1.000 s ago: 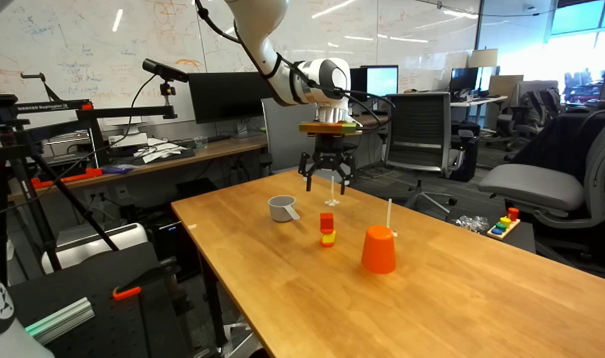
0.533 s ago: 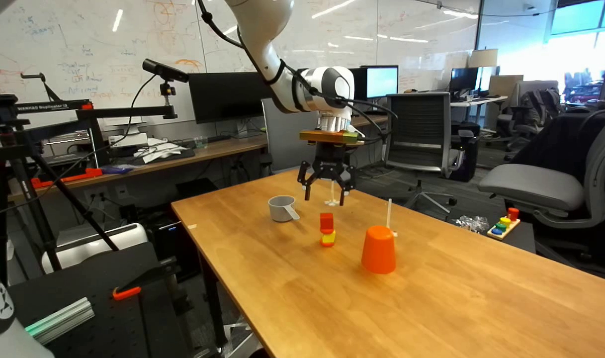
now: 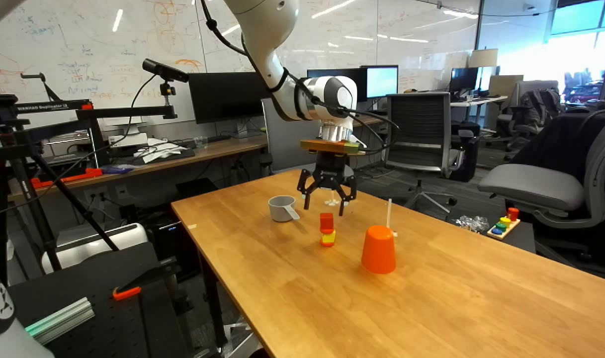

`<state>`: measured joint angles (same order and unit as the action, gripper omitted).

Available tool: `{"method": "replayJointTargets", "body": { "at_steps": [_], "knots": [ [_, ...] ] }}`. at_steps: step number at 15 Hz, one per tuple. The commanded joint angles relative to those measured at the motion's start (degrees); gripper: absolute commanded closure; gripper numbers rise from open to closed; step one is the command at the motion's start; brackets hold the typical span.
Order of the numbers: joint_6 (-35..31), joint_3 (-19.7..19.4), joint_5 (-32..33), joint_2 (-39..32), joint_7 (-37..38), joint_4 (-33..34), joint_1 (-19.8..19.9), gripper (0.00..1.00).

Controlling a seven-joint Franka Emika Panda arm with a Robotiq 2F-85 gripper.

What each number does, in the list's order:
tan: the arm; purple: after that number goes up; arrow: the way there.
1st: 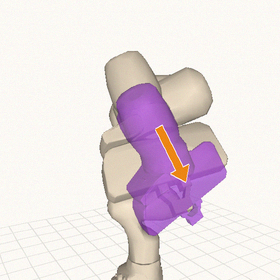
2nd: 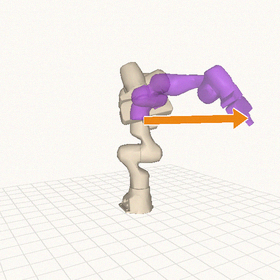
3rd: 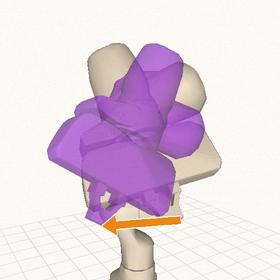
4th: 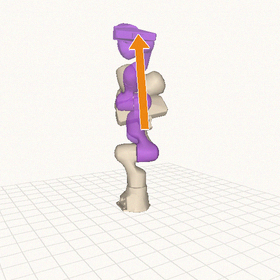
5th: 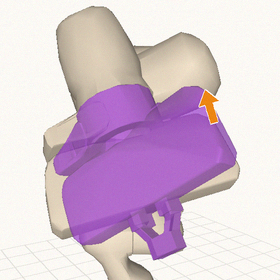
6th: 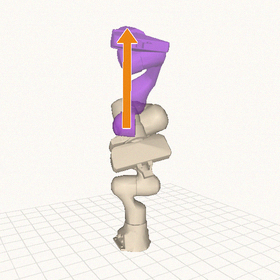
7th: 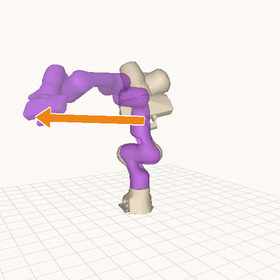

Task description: Get the orange, yellow and green blocks from the table and put them in the gray pot

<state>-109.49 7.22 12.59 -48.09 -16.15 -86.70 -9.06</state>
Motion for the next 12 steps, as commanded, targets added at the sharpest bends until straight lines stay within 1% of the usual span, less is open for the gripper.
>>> {"method": "replayJointTargets", "body": {
  "at_steps": [1,2,3,4,6,10,11,12],
  "knots": [
    [-0.3,0.3,-0.8,0.0,-0.5,-0.1,0.5,0.00],
    [-0.2,0.2,-0.7,0.0,-0.5,-0.1,0.4,0.25],
    [-0.4,0.2,-0.7,0.1,-0.5,-0.2,0.5,0.28],
    [-0.5,0.2,-0.7,0.1,-0.5,-0.2,0.6,0.34],
    [-0.6,0.1,-0.7,0.2,-0.5,-0.2,0.7,0.51],
    [-0.6,-0.2,-0.5,0.1,-0.5,-0.3,1.0,0.82],
    [-0.7,-0.2,-0.6,0.2,-0.5,-0.3,1.2,0.87],
    [-0.8,-0.1,-0.9,0.2,-0.7,-0.4,1.5,0.85]
  ]
}}
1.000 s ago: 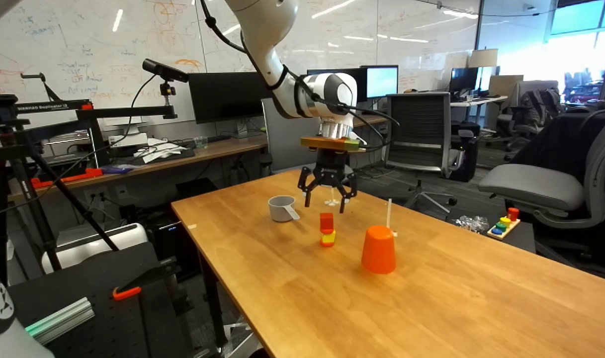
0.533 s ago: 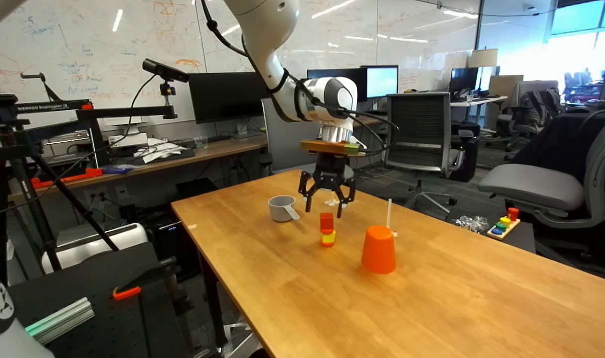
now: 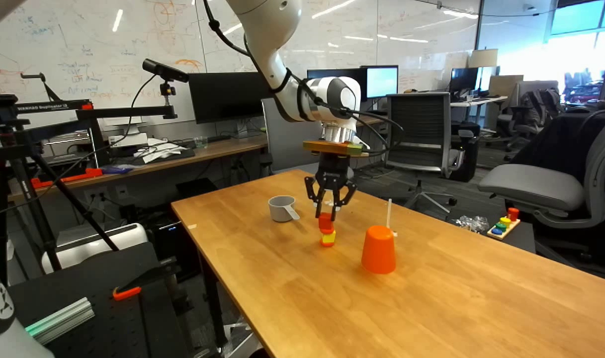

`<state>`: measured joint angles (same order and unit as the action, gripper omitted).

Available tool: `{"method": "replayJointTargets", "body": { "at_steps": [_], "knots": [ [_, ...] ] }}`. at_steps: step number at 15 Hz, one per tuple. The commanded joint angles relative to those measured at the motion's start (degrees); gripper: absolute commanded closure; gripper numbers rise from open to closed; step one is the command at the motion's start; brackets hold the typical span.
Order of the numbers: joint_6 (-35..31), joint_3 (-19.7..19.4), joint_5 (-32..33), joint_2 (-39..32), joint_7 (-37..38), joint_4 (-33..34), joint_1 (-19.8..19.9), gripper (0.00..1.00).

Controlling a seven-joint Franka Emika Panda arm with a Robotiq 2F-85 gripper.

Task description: Get the orange, yellow and green blocks from the table and put them in the gray pot

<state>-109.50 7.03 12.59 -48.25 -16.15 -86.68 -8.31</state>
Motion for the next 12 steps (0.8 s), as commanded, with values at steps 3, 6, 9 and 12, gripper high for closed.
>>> {"method": "replayJointTargets", "body": {
  "at_steps": [3,6,9,12],
  "knots": [
    [-1.1,1.1,-1.7,1.2,-1.5,-0.5,1.2,0.86],
    [-1.2,2.7,-2.4,2.0,-2.3,0.6,0.2,0.87],
    [-0.2,4.8,-2.4,2.4,-2.4,3.2,-1.9,0.86],
    [0.8,6.2,-2.3,2.1,-2.5,6.4,-4.3,0.86]
  ]
}}
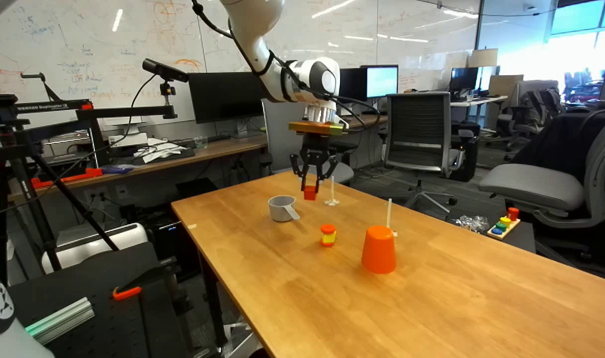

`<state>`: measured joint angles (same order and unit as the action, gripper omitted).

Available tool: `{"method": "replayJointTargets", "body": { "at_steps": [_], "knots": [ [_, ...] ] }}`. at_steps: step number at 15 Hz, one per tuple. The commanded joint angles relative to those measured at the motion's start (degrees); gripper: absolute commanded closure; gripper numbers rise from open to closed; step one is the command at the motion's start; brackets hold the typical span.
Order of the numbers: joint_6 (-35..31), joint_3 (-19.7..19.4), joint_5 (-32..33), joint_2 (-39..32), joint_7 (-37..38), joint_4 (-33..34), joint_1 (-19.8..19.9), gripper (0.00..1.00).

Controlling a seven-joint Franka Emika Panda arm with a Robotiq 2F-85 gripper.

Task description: Get the orange, yellow and green blocks from the table and put them in the gray pot

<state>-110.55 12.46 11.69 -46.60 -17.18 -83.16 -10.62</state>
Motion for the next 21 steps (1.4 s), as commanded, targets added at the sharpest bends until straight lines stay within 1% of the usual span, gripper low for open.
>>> {"method": "replayJointTargets", "body": {
  "at_steps": [1,7,14,15,16,17,18,21],
  "knots": [
    [2.2,1.1,-1.6,-0.2,-1.6,4.2,-2.8,0.86],
    [3.3,1.7,-3.0,-3.3,-2.0,8.2,-5.9,0.86],
    [4.3,2.1,-5.3,-7.4,-1.4,10.7,-7.1,0.86],
    [4.6,2.1,-5.5,-7.7,-1.3,10.8,-7.3,0.77],
    [4.9,2.1,-5.7,-7.8,-1.0,11.0,-7.5,0.38],
    [5.1,2.1,-5.9,-8.0,-1.1,11.2,-7.5,0.37],
    [5.5,2.1,-6.1,-8.0,-1.1,11.4,-7.4,0.32],
    [6.1,1.7,-5.8,-7.1,-0.8,11.5,-7.4,0.07]
  ]
}}
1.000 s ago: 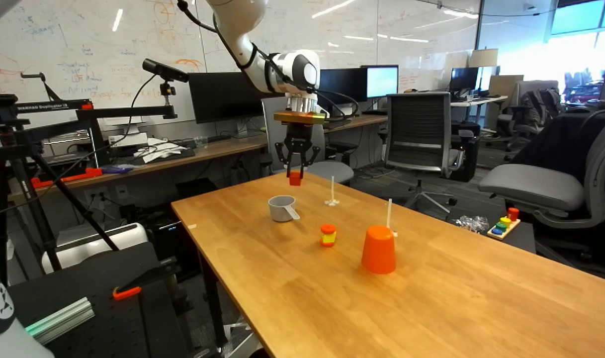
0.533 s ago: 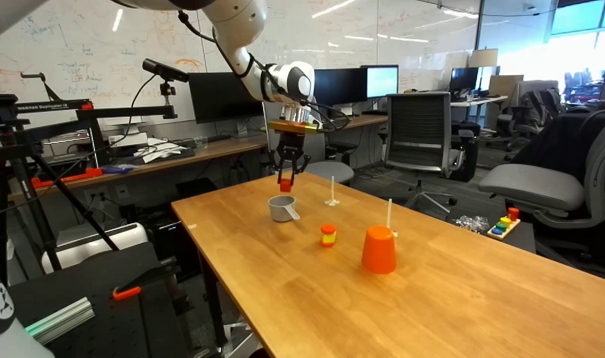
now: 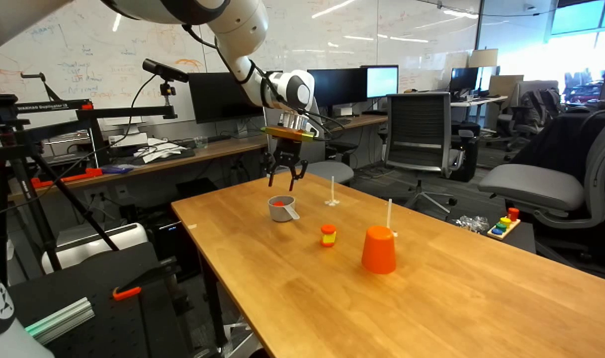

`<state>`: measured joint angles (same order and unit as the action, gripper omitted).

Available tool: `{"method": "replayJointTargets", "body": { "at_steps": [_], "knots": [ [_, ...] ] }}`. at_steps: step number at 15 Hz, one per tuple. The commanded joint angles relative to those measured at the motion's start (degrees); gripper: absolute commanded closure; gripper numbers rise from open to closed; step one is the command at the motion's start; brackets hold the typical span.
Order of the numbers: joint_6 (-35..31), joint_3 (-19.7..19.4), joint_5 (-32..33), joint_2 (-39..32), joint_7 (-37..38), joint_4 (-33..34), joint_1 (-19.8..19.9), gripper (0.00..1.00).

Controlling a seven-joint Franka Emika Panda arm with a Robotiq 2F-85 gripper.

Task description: Get the orange, yellow and green blocks from the table and put them in the gray pot

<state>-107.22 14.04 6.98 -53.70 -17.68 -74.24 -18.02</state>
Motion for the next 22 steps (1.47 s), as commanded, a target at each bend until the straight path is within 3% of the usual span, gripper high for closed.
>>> {"method": "replayJointTargets", "body": {
  "at_steps": [1,9,22],
  "knots": [
    [3.0,-0.1,-0.9,0.3,-0.1,2.7,0.0,0.01],
    [3.5,-2.5,-0.8,3.9,0.3,-0.3,3.8,0.00],
    [1.9,-3.9,-1.3,3.9,0.3,-6.1,10.1,0.00]
  ]
}}
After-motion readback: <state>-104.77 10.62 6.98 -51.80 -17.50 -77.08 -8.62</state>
